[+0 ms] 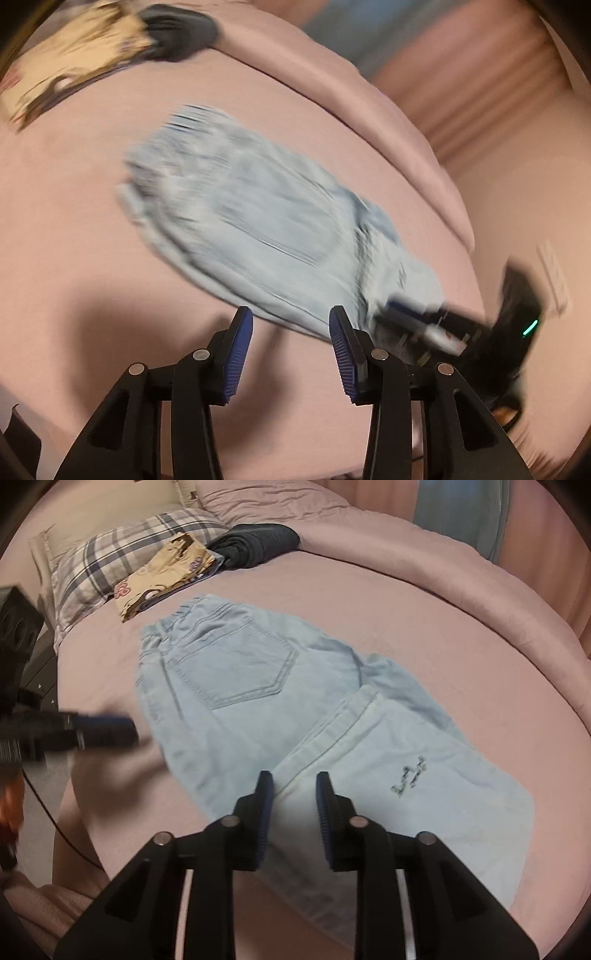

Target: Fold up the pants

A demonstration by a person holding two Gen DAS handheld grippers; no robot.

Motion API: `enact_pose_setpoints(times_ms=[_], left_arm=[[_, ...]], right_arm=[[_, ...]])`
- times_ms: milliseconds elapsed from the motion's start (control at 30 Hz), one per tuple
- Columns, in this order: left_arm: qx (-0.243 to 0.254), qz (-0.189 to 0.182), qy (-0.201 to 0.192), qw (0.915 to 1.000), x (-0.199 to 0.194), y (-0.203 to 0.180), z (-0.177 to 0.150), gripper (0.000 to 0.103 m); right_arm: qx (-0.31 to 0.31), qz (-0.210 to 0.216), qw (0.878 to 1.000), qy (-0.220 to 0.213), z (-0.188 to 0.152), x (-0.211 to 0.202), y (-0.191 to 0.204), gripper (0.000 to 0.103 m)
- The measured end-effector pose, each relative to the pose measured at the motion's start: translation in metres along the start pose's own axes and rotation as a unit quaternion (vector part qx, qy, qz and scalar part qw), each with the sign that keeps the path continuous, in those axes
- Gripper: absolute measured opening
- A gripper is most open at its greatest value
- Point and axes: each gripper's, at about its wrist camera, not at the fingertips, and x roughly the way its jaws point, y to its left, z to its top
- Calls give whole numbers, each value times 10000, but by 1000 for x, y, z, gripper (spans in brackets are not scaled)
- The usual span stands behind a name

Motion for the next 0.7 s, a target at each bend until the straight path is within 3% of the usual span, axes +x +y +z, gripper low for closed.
enact_pose_setpoints(times_ms=[67,100,233,367,700], left_arm=[[-228,54,-71,9997,-2,11,4,41],[-385,94,-126,9991,-5,20,6,41],[-799,148,-216,9965,-10,41,9,41],[-1142,136,-236,9931,-6,53,14,41],[-1616,199,-332,9861,6,76,36,42]], right_arm=[[-6,39,9996,264,-9,24,6,29],[86,35,9998,183,-12,29,5,29],[377,80,9992,130,-1,22,5,31],[285,447,9984,-172,9,2,13,32],[191,987,9947,-235,72,39,43,35]])
